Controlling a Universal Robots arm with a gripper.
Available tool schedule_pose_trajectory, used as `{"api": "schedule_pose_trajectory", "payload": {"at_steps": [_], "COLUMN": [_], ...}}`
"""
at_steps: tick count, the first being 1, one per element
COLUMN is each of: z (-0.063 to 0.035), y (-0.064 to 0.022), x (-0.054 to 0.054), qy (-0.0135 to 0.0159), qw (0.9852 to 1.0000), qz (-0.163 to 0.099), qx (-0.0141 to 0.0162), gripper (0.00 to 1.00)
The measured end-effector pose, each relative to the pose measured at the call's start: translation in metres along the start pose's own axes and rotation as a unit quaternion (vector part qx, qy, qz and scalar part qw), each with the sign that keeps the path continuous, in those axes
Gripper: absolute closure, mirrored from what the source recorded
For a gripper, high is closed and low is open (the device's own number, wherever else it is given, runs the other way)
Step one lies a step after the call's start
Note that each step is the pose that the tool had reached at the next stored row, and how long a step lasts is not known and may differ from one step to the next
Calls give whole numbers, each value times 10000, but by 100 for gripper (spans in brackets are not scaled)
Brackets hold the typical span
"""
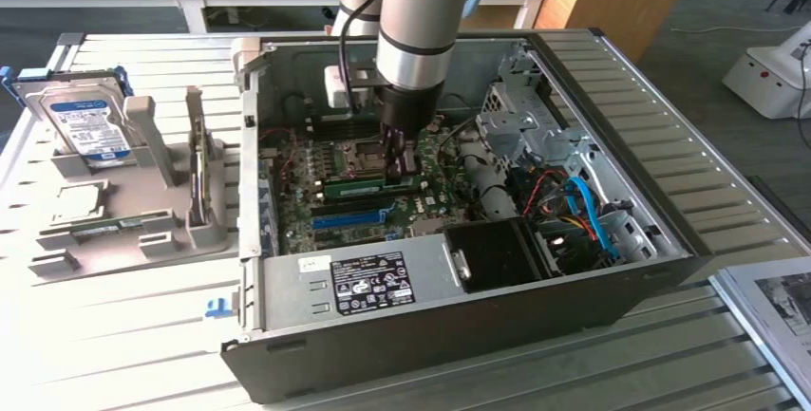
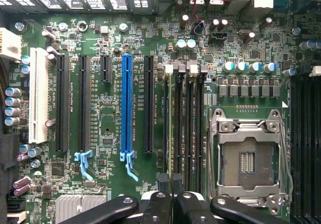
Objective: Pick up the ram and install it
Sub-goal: 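Insert the ram into the slot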
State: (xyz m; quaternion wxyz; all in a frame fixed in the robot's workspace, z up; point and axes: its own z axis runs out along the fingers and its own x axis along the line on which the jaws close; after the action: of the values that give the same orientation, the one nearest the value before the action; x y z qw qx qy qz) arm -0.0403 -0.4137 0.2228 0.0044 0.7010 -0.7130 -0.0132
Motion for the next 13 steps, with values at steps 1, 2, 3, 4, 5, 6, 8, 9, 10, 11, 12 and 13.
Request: {"api": "schedule_pose_trajectory", "payload": {"at_steps": [1,2,3,4,5,6,8,9,10,11,12,13], "z": [0,0,1,1,1,1,1,1,1,2,1,2], "y": [0,0,0,0,0,0,0,0,0,0,0,-1], "x": [0,0,0,0,0,0,0,0,0,0,0,0], "qy": [0,0,-1,-1,-1,-1,-1,-1,-1,-1,-1,-1], "qw": [10000,10000,10000,10000,10000,10000,10000,10000,10000,10000,10000,10000], "qz": [0,0,0,0,0,0,0,0,0,0,0,0], "qx": [0,0,0,0,0,0,0,1,1,1,1,1], "gripper": [88,88,88,88,88,88,88,87,87,87,81,81]}}
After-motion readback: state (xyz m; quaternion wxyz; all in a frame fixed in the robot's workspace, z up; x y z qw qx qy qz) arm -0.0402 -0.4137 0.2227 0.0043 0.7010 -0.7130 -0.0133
